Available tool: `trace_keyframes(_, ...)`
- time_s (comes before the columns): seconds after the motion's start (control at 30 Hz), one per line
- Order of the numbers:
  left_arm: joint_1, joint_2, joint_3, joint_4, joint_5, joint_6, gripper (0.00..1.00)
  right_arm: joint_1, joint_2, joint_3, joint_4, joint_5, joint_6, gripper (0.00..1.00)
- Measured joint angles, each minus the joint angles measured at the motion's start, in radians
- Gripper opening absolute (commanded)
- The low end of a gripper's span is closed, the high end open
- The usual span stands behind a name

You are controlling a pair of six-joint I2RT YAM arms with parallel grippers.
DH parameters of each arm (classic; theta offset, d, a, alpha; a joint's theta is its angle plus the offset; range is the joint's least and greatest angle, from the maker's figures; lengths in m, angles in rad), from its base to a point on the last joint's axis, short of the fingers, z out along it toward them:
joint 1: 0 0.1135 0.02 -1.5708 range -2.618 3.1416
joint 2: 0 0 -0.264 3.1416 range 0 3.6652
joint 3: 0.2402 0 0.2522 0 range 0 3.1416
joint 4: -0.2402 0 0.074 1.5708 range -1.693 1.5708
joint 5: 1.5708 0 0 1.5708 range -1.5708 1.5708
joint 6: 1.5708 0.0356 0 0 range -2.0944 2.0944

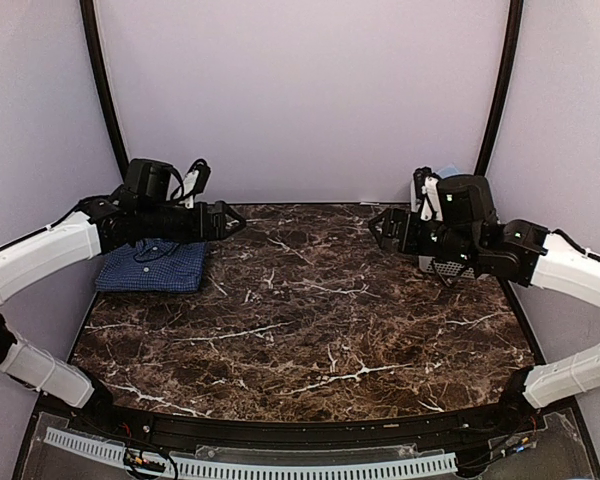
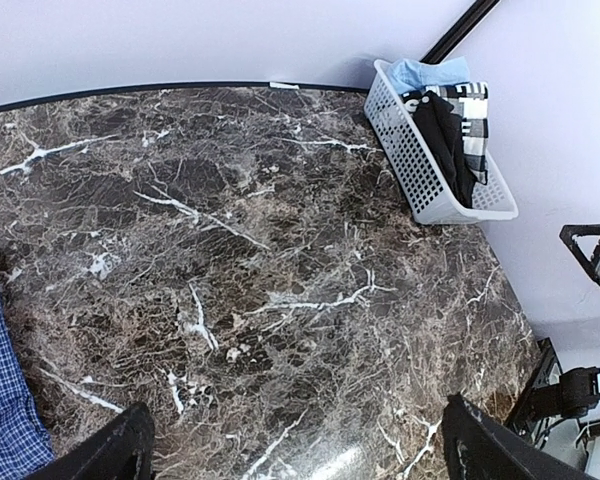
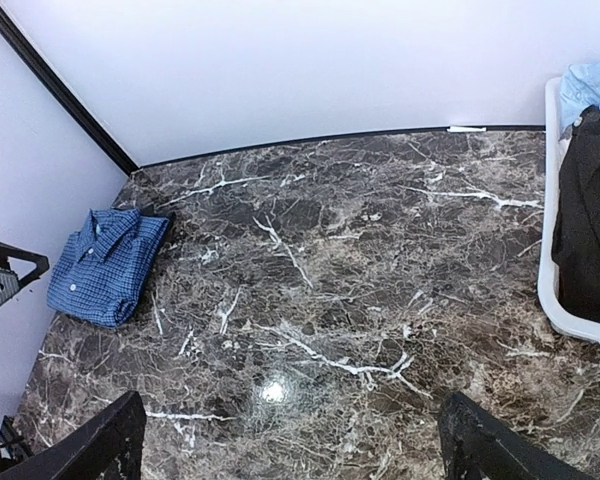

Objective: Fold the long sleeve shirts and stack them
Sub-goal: Reset both arms

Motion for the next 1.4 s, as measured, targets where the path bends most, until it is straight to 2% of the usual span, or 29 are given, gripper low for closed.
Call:
trace_keyframes(0.2, -0.004, -0.072, -0.065, 0.068, 0.003, -0.006, 0.99, 0.000, -0.035, -0.013, 0.020, 0.008, -0.002, 0.99)
trace_keyframes(0.43, -0.004, -0.076, -0.099, 0.125, 0.003, -0.008, 0.99, 0.000, -0.036, -0.019, 0.021, 0.030, -0.006, 0.99)
trace_keyframes(1.4, -0.004, -0.058, -0.103, 0.176, 0.001, 0.003, 0.99, 0.000, -0.029, -0.010, 0.021, 0.071, -0.052, 0.99)
